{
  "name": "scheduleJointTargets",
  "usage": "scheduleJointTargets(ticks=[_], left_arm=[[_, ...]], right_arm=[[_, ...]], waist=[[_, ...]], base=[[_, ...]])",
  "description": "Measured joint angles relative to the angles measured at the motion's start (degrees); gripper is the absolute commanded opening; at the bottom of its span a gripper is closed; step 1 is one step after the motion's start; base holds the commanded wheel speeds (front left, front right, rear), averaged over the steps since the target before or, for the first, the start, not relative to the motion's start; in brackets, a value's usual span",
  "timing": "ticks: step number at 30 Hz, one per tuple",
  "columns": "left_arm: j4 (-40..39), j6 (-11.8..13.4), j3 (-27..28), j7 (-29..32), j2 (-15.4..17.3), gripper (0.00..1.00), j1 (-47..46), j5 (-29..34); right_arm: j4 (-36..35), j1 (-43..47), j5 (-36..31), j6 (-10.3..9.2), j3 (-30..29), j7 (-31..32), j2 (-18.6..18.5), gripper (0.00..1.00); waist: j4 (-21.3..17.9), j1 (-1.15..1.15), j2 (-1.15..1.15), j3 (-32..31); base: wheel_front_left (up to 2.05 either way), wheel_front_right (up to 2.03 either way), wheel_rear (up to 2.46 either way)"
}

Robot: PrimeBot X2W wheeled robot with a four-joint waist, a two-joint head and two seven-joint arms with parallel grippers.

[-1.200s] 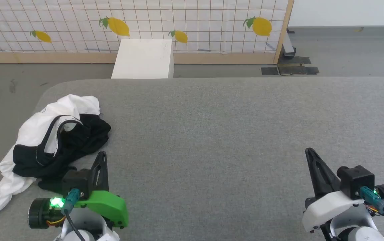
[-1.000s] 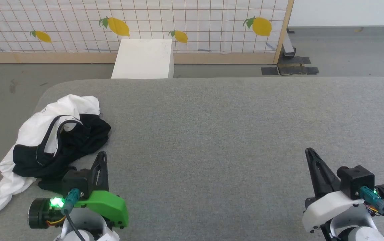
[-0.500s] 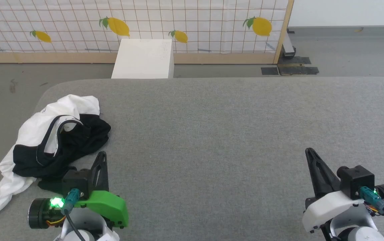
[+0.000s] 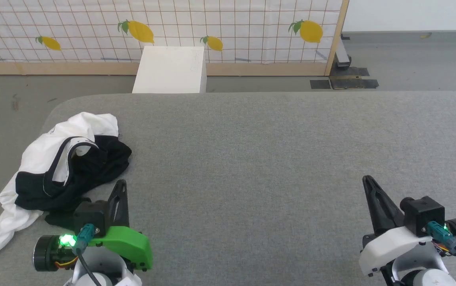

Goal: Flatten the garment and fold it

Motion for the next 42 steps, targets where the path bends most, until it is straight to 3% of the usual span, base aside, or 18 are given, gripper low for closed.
scheduleJointTargets(ticks=[7, 8, 27, 42], left_arm=[[0.00, 0.00, 0.00, 0.00, 0.00, 0.00, 0.00, 0.00], [0.00, 0.00, -0.01, 0.00, 0.00, 1.00, 0.00, 0.00], [0.94, 0.00, -0.90, -1.37, 0.01, 1.00, -0.05, -1.89], [1.44, 1.01, -1.11, -3.32, 0.31, 1.00, -0.06, -4.38]], right_arm=[[0.00, 0.00, 0.00, 0.00, 0.00, 0.00, 0.00, 0.00], [0.00, 0.00, 0.00, 0.00, 0.00, 0.00, 0.00, 1.00], [0.04, 0.03, 0.67, 0.00, 0.05, -0.58, -0.03, 1.00], [0.47, 0.02, 1.32, 0.00, 0.99, -1.37, -0.02, 1.00]], waist=[[0.00, 0.00, 0.00, 0.00], [0.00, 0.00, 0.00, 0.00], [1.55, 0.00, 0.00, -0.01], [7.60, 0.01, 0.00, -0.05]], base=[[0.00, 0.00, 0.00], [0.00, 0.00, 0.00], [0.00, 0.00, 0.00], [0.00, 0.00, 0.00]])
